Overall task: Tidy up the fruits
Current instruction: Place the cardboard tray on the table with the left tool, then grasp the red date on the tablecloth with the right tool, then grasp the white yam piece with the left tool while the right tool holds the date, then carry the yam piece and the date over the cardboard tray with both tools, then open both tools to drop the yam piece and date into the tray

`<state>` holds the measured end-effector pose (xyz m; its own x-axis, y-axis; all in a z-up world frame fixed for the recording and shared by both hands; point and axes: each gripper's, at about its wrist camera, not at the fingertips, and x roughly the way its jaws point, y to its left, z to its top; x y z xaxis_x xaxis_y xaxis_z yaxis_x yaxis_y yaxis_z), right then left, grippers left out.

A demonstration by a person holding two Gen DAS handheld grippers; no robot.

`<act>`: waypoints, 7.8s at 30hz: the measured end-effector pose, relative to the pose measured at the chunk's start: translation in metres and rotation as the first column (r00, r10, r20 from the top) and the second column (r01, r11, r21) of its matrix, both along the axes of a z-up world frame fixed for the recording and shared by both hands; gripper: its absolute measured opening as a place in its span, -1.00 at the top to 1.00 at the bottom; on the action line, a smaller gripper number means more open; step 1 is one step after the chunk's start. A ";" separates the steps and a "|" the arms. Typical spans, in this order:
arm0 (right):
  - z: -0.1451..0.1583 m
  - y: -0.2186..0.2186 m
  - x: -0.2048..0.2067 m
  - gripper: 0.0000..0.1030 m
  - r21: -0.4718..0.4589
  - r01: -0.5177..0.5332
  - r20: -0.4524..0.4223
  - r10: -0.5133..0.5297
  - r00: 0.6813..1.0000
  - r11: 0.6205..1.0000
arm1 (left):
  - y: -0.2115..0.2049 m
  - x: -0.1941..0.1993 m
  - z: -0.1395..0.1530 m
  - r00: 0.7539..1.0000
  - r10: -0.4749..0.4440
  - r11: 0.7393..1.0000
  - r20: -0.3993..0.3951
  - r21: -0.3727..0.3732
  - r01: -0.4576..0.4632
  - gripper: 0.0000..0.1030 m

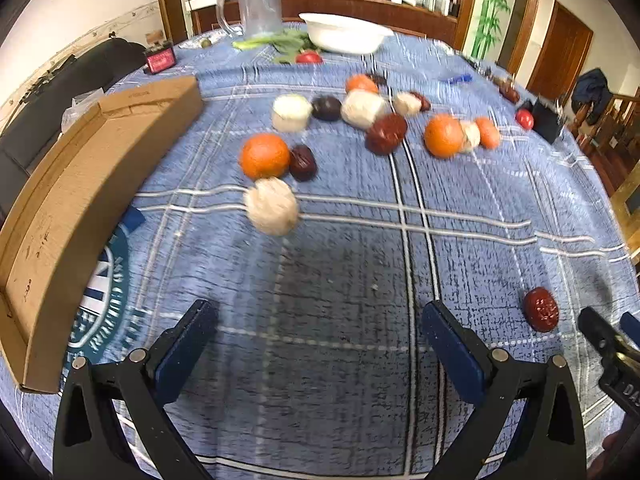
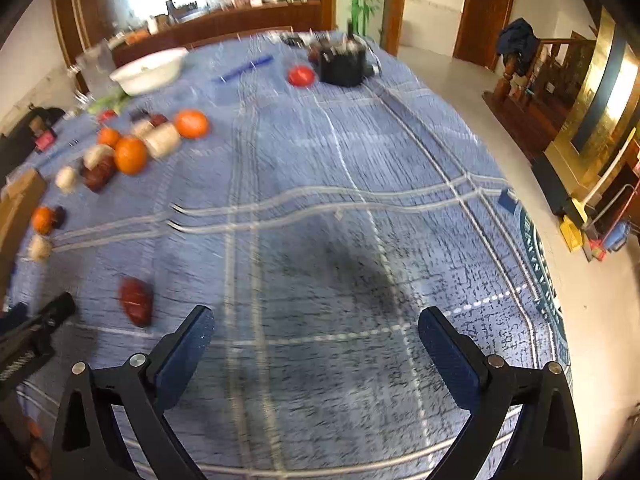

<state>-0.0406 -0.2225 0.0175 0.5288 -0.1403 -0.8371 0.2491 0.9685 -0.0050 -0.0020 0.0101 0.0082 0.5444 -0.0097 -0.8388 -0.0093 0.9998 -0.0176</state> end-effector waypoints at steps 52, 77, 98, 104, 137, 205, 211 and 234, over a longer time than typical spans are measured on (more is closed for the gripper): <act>0.085 0.107 -0.045 -0.99 -0.140 -0.072 0.189 0.098 0.977 0.987 | 0.090 -0.054 0.094 0.953 -0.039 0.999 0.299 -0.022 0.047 -1.00; 0.081 0.098 -0.046 -0.99 -0.127 -0.075 0.185 0.098 0.978 0.989 | 0.078 -0.057 0.096 0.953 -0.042 0.999 0.299 -0.021 0.050 -1.00; 0.058 0.088 -0.027 -0.99 -0.058 -0.149 0.130 0.156 0.979 0.987 | 0.087 -0.046 0.076 0.972 -0.006 1.000 0.237 0.023 0.000 -1.00; 0.035 0.089 -0.006 -0.98 0.002 -0.229 0.078 0.228 0.970 0.973 | 0.094 -0.042 0.065 0.981 0.008 0.999 0.195 0.050 -0.018 -1.00; -0.006 0.074 0.025 0.43 0.178 -0.390 -0.005 0.397 0.918 0.904 | 0.056 0.007 0.041 0.999 -0.037 0.999 0.035 0.009 0.037 -1.00; 0.034 0.390 0.097 0.53 0.223 -0.777 0.092 0.780 0.618 0.589 | 0.319 -0.020 0.053 0.955 0.298 0.947 -0.008 -0.125 -0.296 0.45; 0.012 0.432 0.113 0.53 0.239 -0.785 0.056 0.799 0.599 0.572 | 0.330 -0.011 0.039 0.957 0.288 0.952 -0.024 -0.096 -0.289 0.45; 0.010 0.417 0.104 0.01 0.164 -0.778 0.030 0.786 0.618 0.606 | 0.325 -0.028 0.040 0.938 0.345 0.938 -0.013 -0.032 -0.346 0.13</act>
